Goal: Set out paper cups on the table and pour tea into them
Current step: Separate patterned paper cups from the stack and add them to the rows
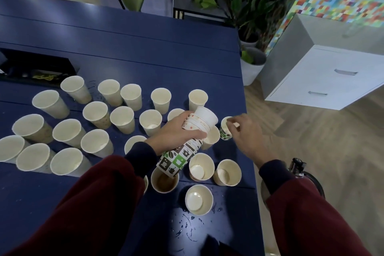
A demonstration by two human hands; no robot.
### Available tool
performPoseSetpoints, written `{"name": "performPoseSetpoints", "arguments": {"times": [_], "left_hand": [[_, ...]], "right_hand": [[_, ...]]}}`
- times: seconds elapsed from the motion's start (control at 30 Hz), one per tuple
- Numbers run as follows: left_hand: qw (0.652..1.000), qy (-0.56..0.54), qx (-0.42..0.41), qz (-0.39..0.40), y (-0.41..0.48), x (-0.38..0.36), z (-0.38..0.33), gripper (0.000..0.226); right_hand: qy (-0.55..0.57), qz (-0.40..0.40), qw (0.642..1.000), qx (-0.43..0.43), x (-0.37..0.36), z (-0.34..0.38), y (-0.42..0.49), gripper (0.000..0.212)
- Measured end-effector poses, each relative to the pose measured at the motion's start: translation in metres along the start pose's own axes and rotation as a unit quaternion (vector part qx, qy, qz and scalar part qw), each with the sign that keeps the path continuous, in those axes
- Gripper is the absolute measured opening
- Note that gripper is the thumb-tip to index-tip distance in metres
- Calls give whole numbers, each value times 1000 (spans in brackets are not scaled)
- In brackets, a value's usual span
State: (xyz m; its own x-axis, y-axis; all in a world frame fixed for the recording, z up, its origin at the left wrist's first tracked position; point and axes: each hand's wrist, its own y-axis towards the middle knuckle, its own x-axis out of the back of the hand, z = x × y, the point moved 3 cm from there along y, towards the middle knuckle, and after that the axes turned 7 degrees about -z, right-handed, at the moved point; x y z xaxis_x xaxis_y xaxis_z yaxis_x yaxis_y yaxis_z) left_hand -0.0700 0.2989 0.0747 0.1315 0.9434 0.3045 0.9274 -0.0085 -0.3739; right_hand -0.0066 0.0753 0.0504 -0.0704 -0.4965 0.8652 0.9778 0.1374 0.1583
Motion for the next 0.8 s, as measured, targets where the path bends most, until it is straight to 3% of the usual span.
{"name": "performPoseSetpoints", "arguments": {"times": [0.07, 0.13, 0.3, 0.43, 0.53, 0.63, 0.73, 0.8], "left_hand": [[1000, 3, -11, 4, 1, -4, -5, 50], [1000, 9, -19, 2, 2, -6, -8, 47], [1000, 12, -18, -8, 5, -4, -9, 43], [1000, 11, -11, -24, 10, 7, -3, 48], [999, -1, 0, -38, 14, 13, 2, 45], [999, -26, 14, -42, 20, 16, 6, 39], [996, -46, 36, -61, 27, 17, 10, 68], [995, -62, 41, -72, 31, 17, 12, 69]], "right_hand": [[94, -28, 995, 1, 16, 22, 0, 29], [133, -3, 991, 10, 25, 41, 2, 37], [222, 75, 972, 8, 24, 59, 10, 25], [277, 2, 957, -83, 20, 42, 31, 28], [204, -48, 973, -98, 21, 27, 50, 28], [74, -22, 996, -48, 13, 19, 61, 28], [-21, 29, 999, -21, -5, 13, 69, 29], [-64, 56, 996, -8, -17, 11, 72, 28]]}}
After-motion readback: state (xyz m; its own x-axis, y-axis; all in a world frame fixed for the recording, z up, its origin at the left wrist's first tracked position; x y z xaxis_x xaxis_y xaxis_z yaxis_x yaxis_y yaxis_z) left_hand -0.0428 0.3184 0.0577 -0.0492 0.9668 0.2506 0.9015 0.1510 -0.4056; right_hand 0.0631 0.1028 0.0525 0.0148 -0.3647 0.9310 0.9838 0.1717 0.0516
